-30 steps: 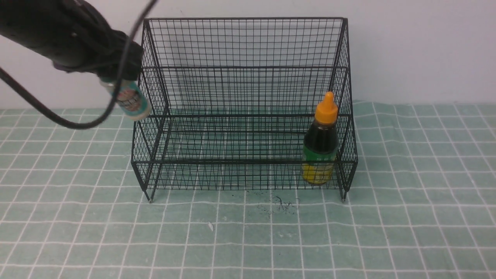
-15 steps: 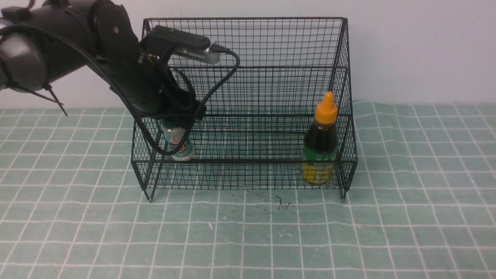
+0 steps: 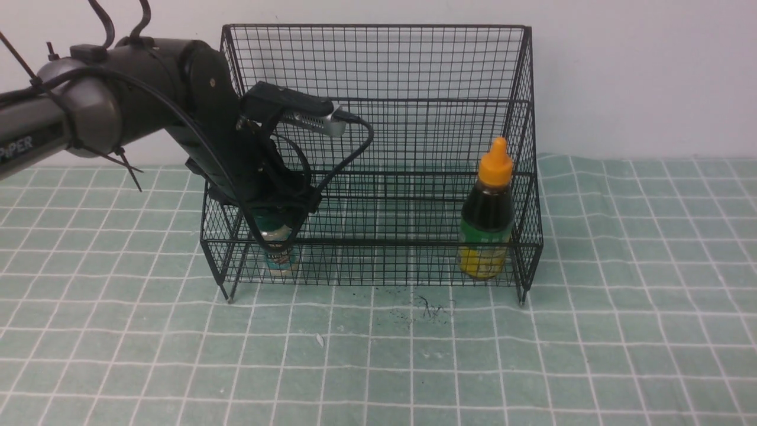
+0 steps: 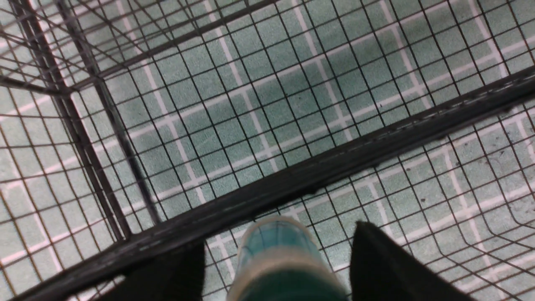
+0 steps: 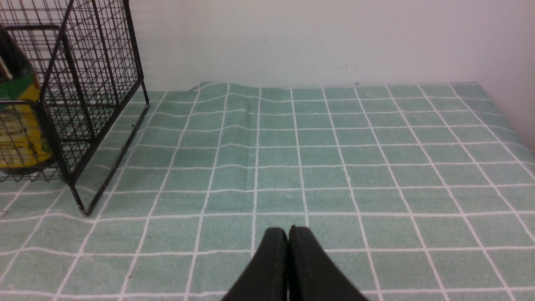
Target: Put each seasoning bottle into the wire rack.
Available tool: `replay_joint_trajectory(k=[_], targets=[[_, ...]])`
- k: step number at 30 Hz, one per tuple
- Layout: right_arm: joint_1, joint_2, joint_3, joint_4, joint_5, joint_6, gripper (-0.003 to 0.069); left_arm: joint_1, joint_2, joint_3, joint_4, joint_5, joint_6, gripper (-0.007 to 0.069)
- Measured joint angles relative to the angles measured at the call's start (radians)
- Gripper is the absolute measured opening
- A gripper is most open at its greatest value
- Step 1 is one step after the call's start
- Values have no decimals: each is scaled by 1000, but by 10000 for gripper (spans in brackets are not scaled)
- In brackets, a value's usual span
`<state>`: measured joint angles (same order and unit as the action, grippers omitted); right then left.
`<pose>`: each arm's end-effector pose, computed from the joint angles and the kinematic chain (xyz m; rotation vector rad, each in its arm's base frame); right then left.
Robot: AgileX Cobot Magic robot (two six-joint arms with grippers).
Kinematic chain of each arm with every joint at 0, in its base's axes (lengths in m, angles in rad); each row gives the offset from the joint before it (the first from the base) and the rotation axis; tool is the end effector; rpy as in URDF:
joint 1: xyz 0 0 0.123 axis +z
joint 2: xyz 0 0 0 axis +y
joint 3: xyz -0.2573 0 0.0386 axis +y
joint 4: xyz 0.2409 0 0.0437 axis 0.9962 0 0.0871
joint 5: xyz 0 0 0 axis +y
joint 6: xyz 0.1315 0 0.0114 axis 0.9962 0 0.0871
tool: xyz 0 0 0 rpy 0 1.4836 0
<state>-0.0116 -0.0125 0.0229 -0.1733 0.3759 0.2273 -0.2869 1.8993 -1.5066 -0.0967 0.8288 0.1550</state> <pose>0.1095 -0.0096 0.1613 0.1160 1.8606 -0.0215 0.3951 -0.1264 0.1830 0.5278 2.6558 -0.1555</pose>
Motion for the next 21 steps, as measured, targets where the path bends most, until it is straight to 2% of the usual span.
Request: replay_joint_trajectory(k=[3, 7, 9, 13, 16, 19, 21], targets=[[0, 0, 0, 0, 0, 0, -10, 0, -15, 0, -4, 11, 0, 503], [0, 0, 0, 0, 0, 0, -10, 0, -73, 0, 1, 16, -16, 515], [0, 0, 0, 0, 0, 0, -10, 0, -140, 0, 4, 18, -37, 497], [0, 0, 0, 0, 0, 0, -10, 0, -285, 0, 5, 41, -77, 384], [0, 0, 0, 0, 0, 0, -10, 0, -451, 0, 4, 100, -102, 174], [0, 0, 0, 0, 1, 0, -10, 0, -601, 33, -6, 111, -113, 36], [0, 0, 0, 0, 1, 0, -10, 0, -702, 86, -18, 92, -113, 8]])
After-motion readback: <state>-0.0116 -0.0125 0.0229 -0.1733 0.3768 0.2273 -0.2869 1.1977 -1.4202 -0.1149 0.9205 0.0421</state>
